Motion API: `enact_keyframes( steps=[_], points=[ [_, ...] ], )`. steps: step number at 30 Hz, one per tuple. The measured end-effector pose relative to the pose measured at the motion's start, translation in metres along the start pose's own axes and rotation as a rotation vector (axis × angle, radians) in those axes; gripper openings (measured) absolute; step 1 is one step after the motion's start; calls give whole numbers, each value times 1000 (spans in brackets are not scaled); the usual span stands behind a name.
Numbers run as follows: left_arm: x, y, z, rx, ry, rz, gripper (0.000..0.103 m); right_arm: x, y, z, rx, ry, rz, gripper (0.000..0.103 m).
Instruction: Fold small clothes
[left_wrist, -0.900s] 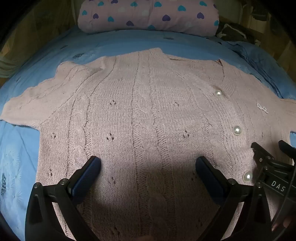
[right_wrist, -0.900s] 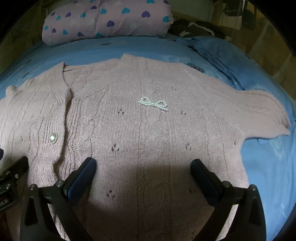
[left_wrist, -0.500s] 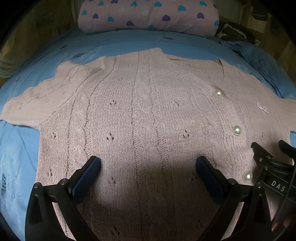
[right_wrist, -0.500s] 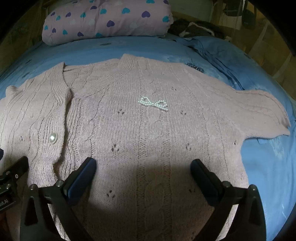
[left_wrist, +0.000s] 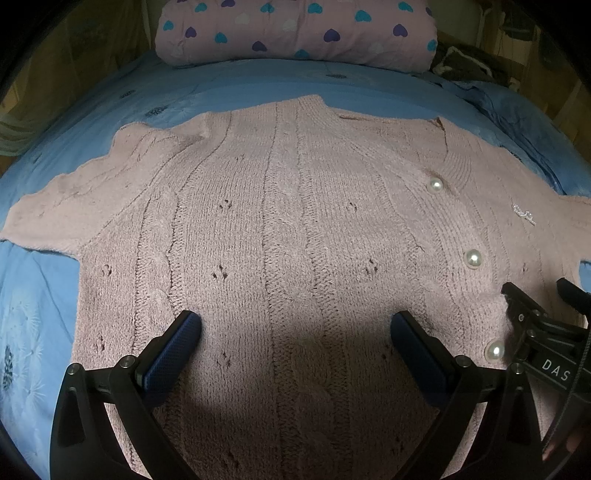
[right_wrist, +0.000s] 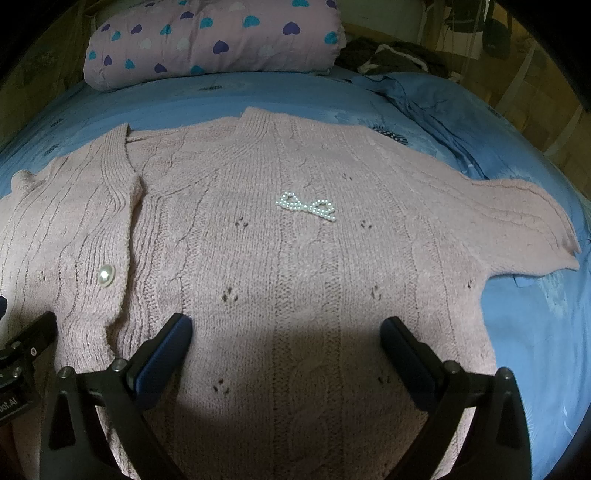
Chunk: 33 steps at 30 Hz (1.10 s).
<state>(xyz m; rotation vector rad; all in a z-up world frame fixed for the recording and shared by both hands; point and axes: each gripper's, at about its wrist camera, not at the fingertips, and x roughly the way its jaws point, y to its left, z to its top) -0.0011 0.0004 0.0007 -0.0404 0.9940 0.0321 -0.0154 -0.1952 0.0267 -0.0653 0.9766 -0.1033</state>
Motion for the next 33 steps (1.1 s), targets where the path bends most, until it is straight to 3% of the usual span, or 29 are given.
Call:
enact_keyframes(
  steps=[33],
  points=[
    [0,1,3,-1,1,-1,89,0,0,0,0,0,0,103]
  ],
)
